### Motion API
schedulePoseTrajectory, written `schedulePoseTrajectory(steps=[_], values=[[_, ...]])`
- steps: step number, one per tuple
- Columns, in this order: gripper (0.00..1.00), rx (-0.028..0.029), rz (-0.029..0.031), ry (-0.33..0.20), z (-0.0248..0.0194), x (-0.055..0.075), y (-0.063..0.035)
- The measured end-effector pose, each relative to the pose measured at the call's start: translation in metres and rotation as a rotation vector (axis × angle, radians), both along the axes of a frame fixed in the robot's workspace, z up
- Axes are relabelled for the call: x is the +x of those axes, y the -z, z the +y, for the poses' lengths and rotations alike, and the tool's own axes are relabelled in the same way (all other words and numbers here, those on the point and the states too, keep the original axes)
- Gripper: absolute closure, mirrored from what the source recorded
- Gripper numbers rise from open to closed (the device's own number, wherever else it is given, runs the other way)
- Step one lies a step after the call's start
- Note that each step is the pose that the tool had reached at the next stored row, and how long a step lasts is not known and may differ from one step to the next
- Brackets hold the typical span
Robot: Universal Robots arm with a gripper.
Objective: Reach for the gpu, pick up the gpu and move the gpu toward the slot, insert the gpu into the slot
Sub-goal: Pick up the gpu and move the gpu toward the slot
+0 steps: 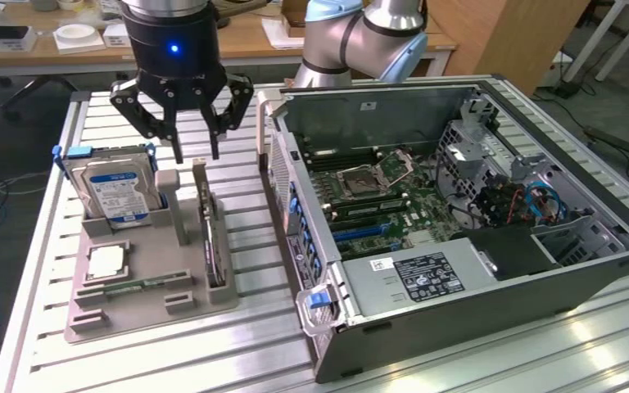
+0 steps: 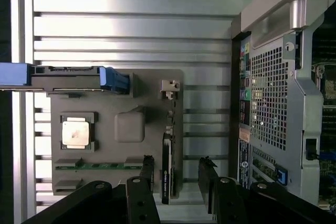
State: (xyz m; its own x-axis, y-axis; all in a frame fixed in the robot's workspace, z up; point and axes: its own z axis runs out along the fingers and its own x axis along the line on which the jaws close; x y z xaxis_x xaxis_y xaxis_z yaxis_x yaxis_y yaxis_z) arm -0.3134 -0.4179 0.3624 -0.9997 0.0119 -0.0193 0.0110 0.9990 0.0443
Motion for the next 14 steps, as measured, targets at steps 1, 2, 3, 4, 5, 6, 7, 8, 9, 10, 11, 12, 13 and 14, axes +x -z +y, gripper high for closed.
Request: schedulePoseTrajectory(steps=[1, 2, 3, 4, 5, 6, 7, 8, 9, 10, 11, 12, 13, 14], values=[[0.53, 0.0000, 0.0000, 0.000, -0.0002, 0.0000, 0.0007], [0.53, 0.0001, 0.0000, 0.000, -0.0004, 0.0000, 0.0014], [0.53, 0.0000, 0.0001, 0.000, -0.0006, 0.0000, 0.0021], [0.53, 0.0000, 0.0002, 0.000, -0.0008, 0.0000, 0.0029], [0.53, 0.0000, 0.0003, 0.000, -0.0010, 0.0000, 0.0035], [0.53, 0.0000, 0.0003, 0.000, -0.0012, 0.0000, 0.0042], [0.53, 0.0000, 0.0003, 0.000, -0.0014, 0.0000, 0.0049], [0.53, 0.0000, 0.0003, 0.000, -0.0017, 0.0000, 0.0055], [0.53, 0.0000, 0.0004, 0.000, -0.0019, 0.0000, 0.0062], [0.53, 0.0000, 0.0004, 0.000, -0.0021, 0.0000, 0.0069], [0.53, 0.0000, 0.0004, 0.000, -0.0023, 0.0000, 0.0076], [0.53, 0.0000, 0.0004, 0.000, -0.0026, 0.0000, 0.0083], [0.53, 0.0000, 0.0005, 0.000, -0.0028, 0.0000, 0.0089], [0.53, 0.0000, 0.0006, 0.000, -0.0030, 0.0000, 0.0096]])
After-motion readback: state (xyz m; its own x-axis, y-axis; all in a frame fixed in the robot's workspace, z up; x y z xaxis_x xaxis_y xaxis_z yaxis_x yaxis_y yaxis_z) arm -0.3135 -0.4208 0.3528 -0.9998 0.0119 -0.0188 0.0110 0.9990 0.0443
